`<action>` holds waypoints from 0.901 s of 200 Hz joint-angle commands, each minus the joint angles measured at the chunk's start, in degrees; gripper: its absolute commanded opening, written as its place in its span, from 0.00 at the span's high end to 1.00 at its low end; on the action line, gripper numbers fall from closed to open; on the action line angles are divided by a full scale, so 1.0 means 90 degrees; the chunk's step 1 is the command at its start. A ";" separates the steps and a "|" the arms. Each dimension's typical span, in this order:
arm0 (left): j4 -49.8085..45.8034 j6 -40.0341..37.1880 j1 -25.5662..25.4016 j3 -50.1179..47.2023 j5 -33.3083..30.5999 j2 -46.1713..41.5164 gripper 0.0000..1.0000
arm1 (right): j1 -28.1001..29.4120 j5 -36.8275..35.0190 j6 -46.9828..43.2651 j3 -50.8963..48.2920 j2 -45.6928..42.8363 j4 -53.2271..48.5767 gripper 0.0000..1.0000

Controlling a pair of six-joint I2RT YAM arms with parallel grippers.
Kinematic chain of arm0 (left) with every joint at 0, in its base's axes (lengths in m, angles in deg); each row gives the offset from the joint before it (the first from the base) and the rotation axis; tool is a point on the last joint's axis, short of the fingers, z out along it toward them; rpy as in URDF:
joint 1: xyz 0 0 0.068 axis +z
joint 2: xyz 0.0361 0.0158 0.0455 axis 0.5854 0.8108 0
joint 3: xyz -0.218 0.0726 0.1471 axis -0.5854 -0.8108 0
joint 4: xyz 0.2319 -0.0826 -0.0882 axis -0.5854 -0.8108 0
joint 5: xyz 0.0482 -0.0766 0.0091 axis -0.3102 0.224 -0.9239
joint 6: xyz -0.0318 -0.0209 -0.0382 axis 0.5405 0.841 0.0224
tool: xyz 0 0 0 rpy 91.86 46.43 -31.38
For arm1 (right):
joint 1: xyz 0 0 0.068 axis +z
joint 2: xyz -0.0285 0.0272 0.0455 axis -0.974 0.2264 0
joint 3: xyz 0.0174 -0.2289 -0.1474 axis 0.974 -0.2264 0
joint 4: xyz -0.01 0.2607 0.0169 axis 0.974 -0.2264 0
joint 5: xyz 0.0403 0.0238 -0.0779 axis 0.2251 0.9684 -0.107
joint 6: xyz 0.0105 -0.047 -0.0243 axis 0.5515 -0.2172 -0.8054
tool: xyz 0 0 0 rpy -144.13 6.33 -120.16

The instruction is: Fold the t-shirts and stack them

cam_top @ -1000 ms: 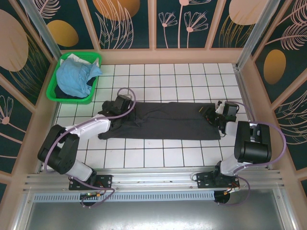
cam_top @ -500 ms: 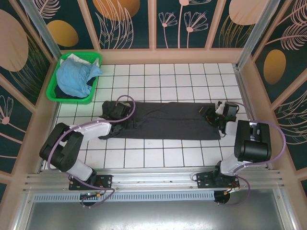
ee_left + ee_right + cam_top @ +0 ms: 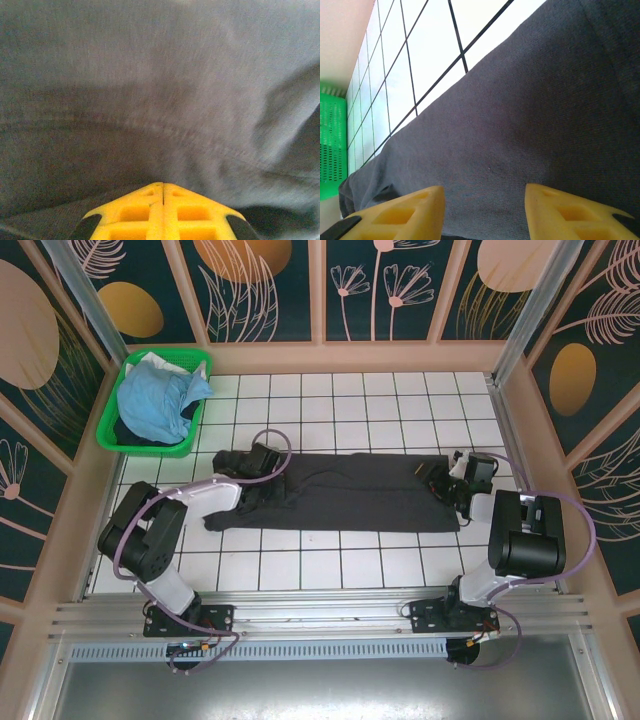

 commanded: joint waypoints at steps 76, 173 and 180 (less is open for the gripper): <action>0.0020 0.0411 0.0178 -0.0045 -0.0874 -0.0703 0.62 | 0.1939 -0.1307 -0.0582 0.0700 -0.1030 -0.0800 0.46; 0.0986 0.1065 0.0639 -0.2225 -0.0824 -0.1782 0.68 | 0.5813 -0.2424 -0.1016 0.3634 0.1718 -0.1784 0.49; 0.1055 0.1083 0.0639 -0.2286 -0.0791 -0.1805 0.73 | 0.5921 -0.2478 -0.1037 0.3776 0.1898 -0.1905 0.49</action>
